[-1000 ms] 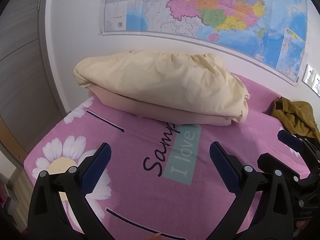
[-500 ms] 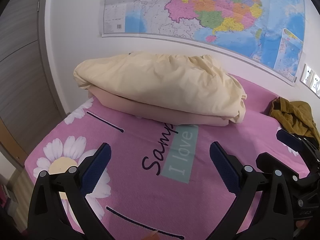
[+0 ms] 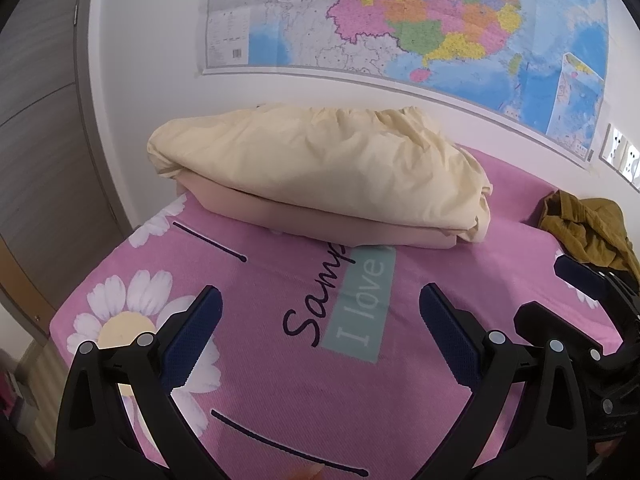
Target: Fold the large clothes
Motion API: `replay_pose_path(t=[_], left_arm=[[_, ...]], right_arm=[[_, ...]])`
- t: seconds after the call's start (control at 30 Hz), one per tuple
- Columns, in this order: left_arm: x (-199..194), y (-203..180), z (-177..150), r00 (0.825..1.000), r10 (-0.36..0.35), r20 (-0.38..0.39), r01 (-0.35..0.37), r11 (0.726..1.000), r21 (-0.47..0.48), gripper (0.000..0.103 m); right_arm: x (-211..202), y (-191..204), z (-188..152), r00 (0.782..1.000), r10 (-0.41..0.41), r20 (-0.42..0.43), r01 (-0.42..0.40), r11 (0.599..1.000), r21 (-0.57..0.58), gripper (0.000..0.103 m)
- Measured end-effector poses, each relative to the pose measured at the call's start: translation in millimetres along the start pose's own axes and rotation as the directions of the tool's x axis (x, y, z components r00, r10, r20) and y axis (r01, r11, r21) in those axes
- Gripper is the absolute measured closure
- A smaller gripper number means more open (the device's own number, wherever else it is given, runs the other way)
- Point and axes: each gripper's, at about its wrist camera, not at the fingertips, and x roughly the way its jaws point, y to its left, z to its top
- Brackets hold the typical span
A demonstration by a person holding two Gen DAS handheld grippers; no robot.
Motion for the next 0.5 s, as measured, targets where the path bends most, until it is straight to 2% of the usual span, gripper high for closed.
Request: replay_pose_path(t=[0.33, 0.5], left_arm=[[0.1, -4.7, -1.3, 1.000, -0.002, 0.004, 0.002, 1.000, 0.017, 0.006], [4.0, -6.8, -3.2, 0.999, -0.029, -0.045, 0.029, 1.000, 0.003, 0.006]], right_arm=[[-1.1, 1.1, -2.4, 1.000, -0.001, -0.003, 0.001, 1.000, 0.005, 0.006], [-3.0, 0.1, -3.8, 1.000, -0.010, -0.004, 0.010, 1.000, 0.014, 0.006]])
